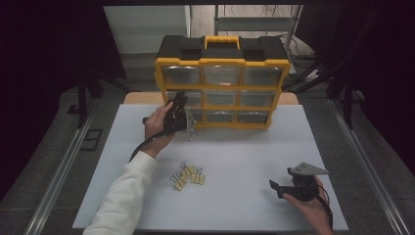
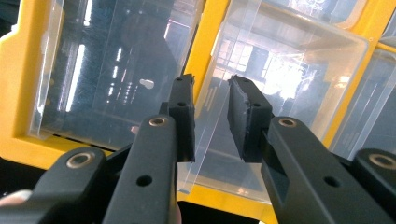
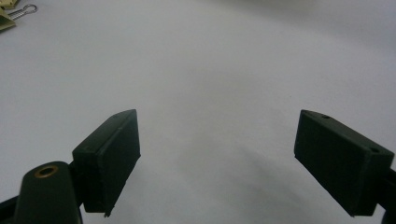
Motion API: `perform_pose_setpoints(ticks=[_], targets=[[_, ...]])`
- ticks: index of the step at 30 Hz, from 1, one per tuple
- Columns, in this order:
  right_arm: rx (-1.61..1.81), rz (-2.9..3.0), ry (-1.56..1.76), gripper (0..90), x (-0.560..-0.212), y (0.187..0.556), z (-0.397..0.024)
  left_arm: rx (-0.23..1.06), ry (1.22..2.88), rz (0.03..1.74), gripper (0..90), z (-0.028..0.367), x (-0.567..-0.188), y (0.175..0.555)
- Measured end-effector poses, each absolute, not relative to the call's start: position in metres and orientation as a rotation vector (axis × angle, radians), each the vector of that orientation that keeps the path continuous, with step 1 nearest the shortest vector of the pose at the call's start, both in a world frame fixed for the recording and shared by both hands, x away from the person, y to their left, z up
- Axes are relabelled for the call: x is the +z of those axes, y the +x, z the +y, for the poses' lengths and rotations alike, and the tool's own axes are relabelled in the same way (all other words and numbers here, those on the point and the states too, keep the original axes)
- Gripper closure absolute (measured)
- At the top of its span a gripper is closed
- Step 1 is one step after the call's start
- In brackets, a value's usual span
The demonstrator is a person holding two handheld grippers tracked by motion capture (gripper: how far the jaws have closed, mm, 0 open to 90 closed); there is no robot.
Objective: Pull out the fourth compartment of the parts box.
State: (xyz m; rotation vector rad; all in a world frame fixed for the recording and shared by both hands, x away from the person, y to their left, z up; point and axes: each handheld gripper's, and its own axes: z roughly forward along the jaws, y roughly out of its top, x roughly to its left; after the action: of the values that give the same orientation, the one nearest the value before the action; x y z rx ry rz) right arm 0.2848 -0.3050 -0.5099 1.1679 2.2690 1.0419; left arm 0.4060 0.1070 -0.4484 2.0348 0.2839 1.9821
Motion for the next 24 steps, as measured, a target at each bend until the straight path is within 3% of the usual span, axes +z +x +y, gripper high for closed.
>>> perform_pose_setpoints(ticks=[24], targets=[[1.038,2.272,1.161,14.9,-0.51,0.2853,-0.3042,1.981,2.038,0.28,71.9,0.1065,-0.4482,0.3995]])
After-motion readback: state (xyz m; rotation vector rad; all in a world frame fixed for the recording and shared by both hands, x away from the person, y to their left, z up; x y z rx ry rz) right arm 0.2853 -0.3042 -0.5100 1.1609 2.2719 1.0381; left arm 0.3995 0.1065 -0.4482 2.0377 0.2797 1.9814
